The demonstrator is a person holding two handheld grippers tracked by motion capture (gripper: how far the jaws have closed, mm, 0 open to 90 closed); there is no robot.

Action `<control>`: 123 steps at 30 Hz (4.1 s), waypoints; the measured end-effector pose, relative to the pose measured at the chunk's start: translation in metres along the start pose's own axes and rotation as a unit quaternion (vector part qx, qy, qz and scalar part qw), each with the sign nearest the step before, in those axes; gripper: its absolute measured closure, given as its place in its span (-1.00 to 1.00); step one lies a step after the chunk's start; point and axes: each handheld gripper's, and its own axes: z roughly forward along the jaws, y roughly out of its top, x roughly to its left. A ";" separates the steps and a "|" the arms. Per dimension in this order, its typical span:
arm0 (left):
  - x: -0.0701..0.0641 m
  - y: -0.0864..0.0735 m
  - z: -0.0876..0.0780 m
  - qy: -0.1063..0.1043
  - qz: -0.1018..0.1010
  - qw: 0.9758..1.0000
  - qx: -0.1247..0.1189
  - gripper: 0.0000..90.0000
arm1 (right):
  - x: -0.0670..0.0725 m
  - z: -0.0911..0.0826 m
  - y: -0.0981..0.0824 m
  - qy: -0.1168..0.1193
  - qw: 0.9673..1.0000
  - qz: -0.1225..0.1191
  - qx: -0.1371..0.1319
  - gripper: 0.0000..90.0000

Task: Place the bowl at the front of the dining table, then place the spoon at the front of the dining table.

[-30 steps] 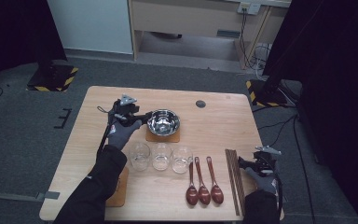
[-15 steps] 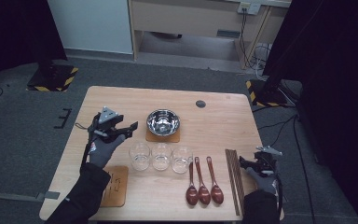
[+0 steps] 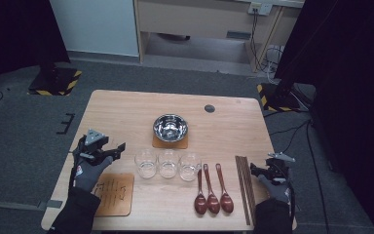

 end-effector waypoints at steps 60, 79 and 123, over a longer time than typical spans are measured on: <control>0.027 -0.048 0.032 0.067 0.012 0.993 0.098 -0.87 | 0.091 -0.084 0.015 0.125 0.984 -0.109 -0.069 -0.73; 0.026 -0.048 0.033 0.057 0.021 0.992 0.107 -1.00 | 0.123 -0.064 -0.005 0.148 0.977 -0.155 0.000 -0.44; 0.029 -0.048 0.032 0.056 0.020 0.993 0.105 -0.98 | 0.119 -0.047 -0.019 0.154 0.976 -0.146 0.058 0.61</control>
